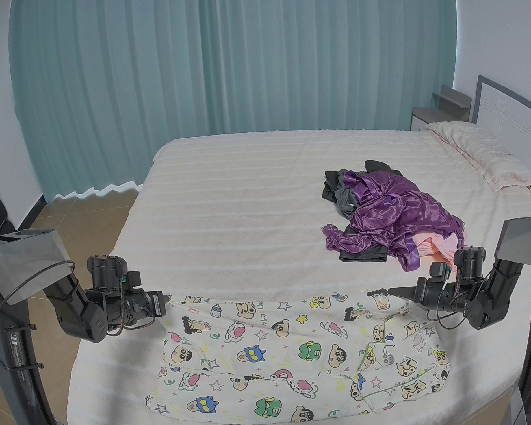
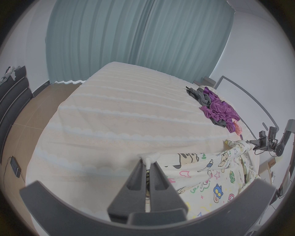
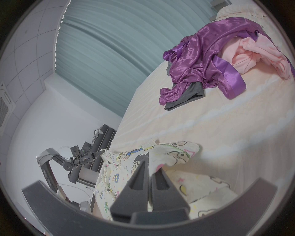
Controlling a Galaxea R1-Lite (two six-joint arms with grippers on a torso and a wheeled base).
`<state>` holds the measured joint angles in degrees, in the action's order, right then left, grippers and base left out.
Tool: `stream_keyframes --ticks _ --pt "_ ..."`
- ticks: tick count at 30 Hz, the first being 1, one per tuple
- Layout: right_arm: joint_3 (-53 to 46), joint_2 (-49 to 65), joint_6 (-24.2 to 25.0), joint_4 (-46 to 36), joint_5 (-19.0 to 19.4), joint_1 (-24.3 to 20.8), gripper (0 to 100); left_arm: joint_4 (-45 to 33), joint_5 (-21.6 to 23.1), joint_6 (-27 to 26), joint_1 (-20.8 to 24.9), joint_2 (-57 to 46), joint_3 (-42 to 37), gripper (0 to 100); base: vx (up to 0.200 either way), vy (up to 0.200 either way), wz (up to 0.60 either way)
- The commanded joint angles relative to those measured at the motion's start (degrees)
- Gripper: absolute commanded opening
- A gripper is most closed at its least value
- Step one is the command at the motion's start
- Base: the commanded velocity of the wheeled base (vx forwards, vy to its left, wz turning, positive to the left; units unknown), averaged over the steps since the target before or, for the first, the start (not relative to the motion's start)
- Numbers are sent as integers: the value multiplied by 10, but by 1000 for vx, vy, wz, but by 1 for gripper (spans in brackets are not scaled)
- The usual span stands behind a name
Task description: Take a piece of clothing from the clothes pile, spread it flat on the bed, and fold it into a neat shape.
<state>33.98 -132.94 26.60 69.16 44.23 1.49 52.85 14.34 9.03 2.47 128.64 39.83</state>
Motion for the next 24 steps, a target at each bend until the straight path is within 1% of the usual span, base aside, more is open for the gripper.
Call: stream_keyframes --ticks 1,3,4,6,8,12,17,24 --pt "-52 12 -8 27 22 17 0 27 24 -12 -3 -31 -62 0 0 0 0" --pt "-59 12 -10 32 23 19 0 30 29 -21 -4 -35 -71 0 0 0 0" --pt "-73 12 -16 37 23 21 0 33 39 -41 -5 -39 -93 0 0 0 0" --pt "-92 12 -31 39 26 29 0 33 49 -66 -6 -50 -121 0 0 0 0" --pt "-119 12 -60 40 36 34 0 33 60 -84 -5 -59 -147 0 0 0 0" --pt "-161 13 -98 40 51 46 0 33 69 -100 -6 -71 -177 0 0 0 0" --pt "-211 11 -135 40 51 56 0 33 72 -131 -11 -69 -209 0 0 0 0" --pt "-218 4 -135 39 46 60 0 37 77 -138 -11 -59 -223 0 0 0 0"
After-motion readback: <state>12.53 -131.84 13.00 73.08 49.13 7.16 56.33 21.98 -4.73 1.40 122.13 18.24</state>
